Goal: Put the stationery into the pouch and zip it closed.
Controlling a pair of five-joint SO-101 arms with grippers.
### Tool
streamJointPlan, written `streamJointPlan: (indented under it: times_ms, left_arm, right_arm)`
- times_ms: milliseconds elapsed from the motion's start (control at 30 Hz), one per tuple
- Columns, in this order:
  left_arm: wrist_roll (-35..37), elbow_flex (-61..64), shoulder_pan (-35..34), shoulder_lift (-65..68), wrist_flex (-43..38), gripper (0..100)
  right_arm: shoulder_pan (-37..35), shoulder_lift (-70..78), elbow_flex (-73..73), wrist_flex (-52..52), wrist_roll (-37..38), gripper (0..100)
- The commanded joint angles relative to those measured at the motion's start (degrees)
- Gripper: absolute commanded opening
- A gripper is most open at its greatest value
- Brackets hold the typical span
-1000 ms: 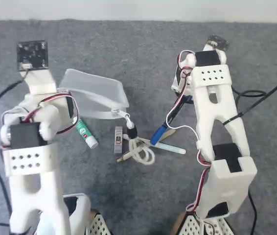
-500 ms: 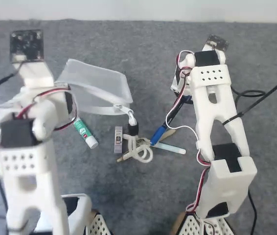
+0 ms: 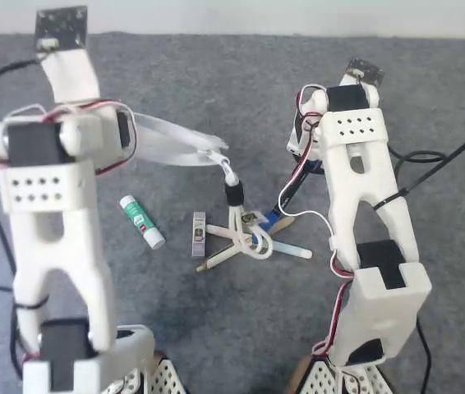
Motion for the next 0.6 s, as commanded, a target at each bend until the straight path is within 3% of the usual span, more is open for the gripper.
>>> streamJointPlan:
  times_ms: [0, 233, 400, 567]
  left_arm:
    - [2.99, -4.79, 0.09, 2.64, 0.44, 1]
    - [3.69, -4.79, 0.0, 6.77, 1.23, 1]
    - [14.24, -5.05, 0.09, 6.68, 3.69, 1]
    - [15.12, -4.79, -1.23, 6.68, 4.75, 1]
  right_arm:
    - [0.66, -4.35, -1.23, 0.66, 0.79, 0.6]
    - [0.66, -5.05, -1.49, 2.07, 0.79, 0.6]
    - [0.66, -9.89, -1.23, 4.53, 0.88, 0.6]
    - [0.31, -15.52, -1.23, 8.48, 1.32, 0.6]
